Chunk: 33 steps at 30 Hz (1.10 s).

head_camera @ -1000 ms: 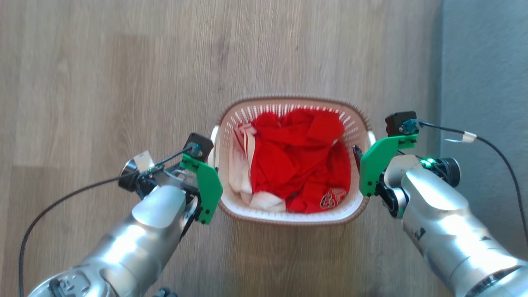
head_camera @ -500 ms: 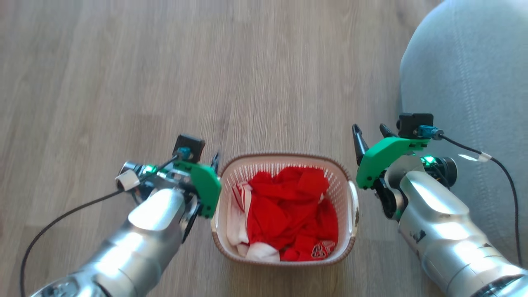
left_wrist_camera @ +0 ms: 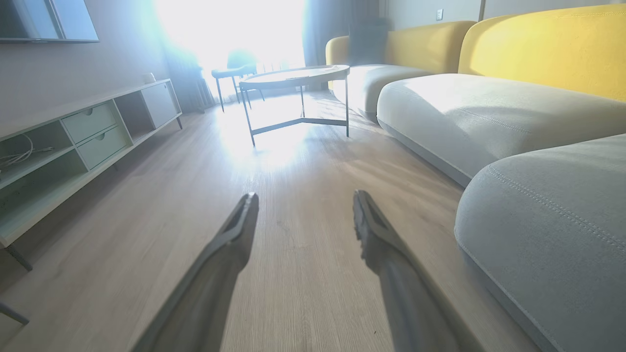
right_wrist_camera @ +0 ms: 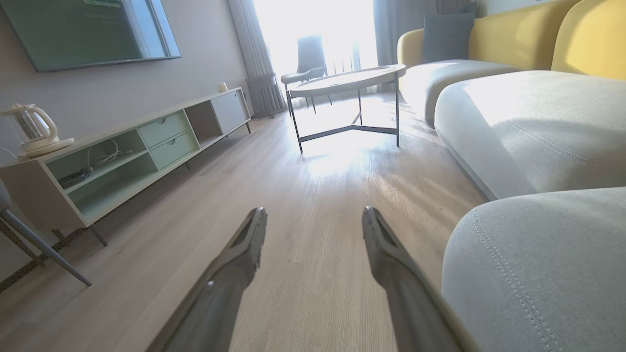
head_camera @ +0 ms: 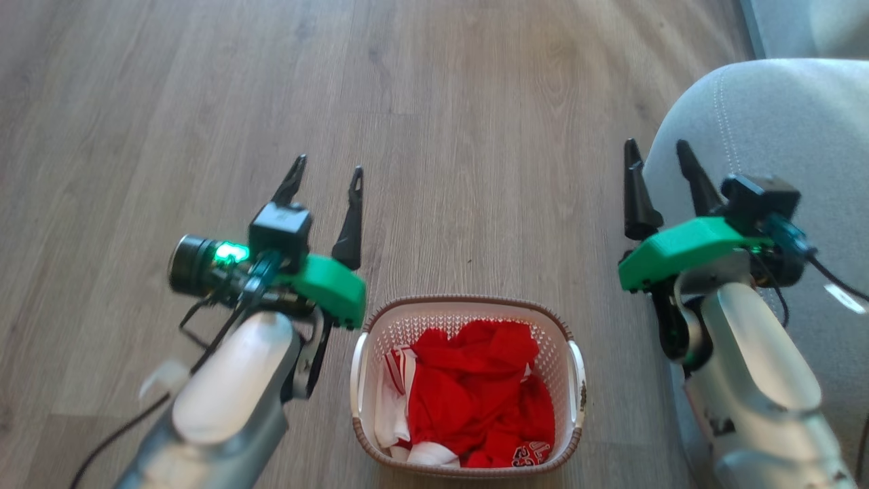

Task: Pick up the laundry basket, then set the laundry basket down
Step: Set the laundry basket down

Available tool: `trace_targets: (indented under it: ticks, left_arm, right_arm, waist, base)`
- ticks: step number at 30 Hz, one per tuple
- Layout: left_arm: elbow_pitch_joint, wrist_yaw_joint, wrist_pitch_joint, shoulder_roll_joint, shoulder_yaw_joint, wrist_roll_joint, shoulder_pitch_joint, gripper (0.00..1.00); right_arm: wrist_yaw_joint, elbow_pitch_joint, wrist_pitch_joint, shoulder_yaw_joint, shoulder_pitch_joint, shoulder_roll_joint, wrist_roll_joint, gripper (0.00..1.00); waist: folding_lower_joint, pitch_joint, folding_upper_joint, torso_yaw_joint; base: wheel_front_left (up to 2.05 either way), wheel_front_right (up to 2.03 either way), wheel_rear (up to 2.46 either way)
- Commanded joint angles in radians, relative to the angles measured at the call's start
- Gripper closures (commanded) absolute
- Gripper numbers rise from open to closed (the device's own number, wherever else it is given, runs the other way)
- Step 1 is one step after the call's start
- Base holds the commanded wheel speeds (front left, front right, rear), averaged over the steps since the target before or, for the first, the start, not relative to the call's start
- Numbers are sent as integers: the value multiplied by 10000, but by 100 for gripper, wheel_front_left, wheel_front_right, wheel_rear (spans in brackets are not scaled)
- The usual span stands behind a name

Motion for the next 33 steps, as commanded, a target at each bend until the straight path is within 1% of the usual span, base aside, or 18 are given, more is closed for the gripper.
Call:
trace_targets:
  ticks: [1,6,9,11,13,20,22,26,33]
  left_arm:
    - [-661,-31,-94,223,778,316,-79,0]
    - [-2097,-449,-94,-243,2321,1116,1252,0]
    - [-2513,-903,-94,-648,3059,1319,2032,0]
    - [-2642,-1292,-94,-864,3438,1466,2481,0]
    - [-2633,-1594,-94,-965,3643,1850,2853,0]
    - [-2257,-2355,-95,-1355,4235,2018,3844,0]
    - [-2241,-2470,-95,-1398,4380,2063,3986,0]
    - [-2270,-2482,-95,-1438,4530,2496,4156,0]
    - [-2498,-2575,-95,-1449,4468,2495,4210,0]
  right_arm:
    - [67,-820,-128,1,65,176,-268,0]
    - [67,-2607,-129,-336,1099,198,-697,0]
    - [67,-3198,-129,-428,1711,201,-627,0]
    - [67,-3388,-129,-563,2096,201,-563,0]
    - [67,-3470,-129,-649,2423,202,-538,0]
    - [67,-3482,-129,-850,3295,203,-666,0]
    - [67,-3493,-129,-916,3486,203,-702,0]
    - [67,-3436,-129,-862,3793,203,-1065,0]
    - [67,-3419,-129,-852,3843,204,-1100,0]
  waist:
    - [1,-76,0,30]
    - [1,-215,0,47]
    - [1,-308,0,49]
    - [1,-367,0,44]
    - [1,-408,0,12]
    - [1,-529,0,-107]
    - [1,-547,0,-138]
    - [1,-597,0,-192]
    - [1,-669,0,-243]
  base:
    - [0,0,0]
    - [0,0,0]
    - [0,0,0]
    - [0,0,0]
    - [0,0,0]
    - [0,0,0]
    - [0,0,0]
    - [0,0,0]
    - [0,0,0]
